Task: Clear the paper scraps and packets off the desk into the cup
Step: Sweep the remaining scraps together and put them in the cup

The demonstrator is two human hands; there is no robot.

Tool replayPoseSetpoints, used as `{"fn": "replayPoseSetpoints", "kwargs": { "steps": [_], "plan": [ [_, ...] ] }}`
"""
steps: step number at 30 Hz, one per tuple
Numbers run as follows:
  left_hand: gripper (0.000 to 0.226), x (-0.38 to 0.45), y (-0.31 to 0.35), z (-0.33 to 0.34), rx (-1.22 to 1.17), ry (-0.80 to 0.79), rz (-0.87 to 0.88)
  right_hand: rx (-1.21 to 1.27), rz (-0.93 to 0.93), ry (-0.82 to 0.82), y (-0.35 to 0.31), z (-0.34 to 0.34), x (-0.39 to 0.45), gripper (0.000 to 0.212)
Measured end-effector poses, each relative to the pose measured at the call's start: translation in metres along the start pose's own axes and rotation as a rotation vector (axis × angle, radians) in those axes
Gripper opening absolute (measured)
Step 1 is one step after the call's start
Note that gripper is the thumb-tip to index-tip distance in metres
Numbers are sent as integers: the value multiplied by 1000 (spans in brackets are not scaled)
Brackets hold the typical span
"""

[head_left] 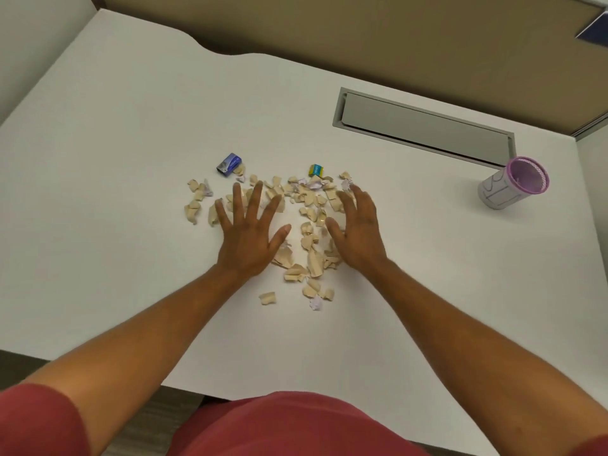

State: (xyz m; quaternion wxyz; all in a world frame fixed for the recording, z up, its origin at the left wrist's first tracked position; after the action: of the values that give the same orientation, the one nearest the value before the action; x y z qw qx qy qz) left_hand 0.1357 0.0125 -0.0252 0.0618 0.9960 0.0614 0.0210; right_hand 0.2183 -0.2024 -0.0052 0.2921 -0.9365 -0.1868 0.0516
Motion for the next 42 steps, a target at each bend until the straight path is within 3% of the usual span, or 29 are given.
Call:
{"fn": "replayPoseSetpoints", "kwargs": {
  "steps": [3, 6, 15, 18, 21, 24, 27, 32, 35, 38, 42],
  "plan": [
    [78, 18, -16, 10, 8, -138, 11, -103, 106, -183, 2, 15, 18, 71],
    [82, 17, -11, 19, -11, -227, 91, -206, 77, -315, -7, 35, 11, 76],
    [71, -31, 21, 5, -137, -104, 336, 1, 14, -157, -23, 19, -43, 54],
    [92, -34, 16, -15, -83, -88, 278, 64, 168, -161, -18, -8, -49, 78],
    [116, -35, 12, -16, 6, -237, 161, -13, 300, -298, -17, -11, -58, 118],
    [108, -34, 22, -14, 23, -356, 152, -94, 311, -377, -25, 2, -57, 128],
    [82, -30, 36, -19, 58, -321, 177, -158, 291, -405, -33, 17, -51, 108],
    [31, -21, 55, -25, -64, -230, 212, -174, 189, -291, -46, 27, -46, 50],
    [22, -13, 57, -20, -174, -208, 210, -142, 177, -210, -46, 23, -45, 20],
    [17, -5, 52, -18, -342, -187, 143, -17, 227, -137, -38, 12, -46, 14],
    [23, 3, 44, -26, -706, -203, -105, 282, 378, -60, -17, -15, -48, 7]
  ]
}}
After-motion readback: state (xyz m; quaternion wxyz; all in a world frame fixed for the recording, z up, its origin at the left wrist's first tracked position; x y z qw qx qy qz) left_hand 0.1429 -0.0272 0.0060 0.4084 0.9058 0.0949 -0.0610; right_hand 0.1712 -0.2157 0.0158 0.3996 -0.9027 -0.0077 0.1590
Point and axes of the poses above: each hand's wrist, its own x-axis towards the middle knuckle, its own z-axis out of the palm, y = z × x, the point moved 7 cm from there along x, towards the middle knuckle, and after that the axes turned 6 degrees about x, right-handed, at the moved point
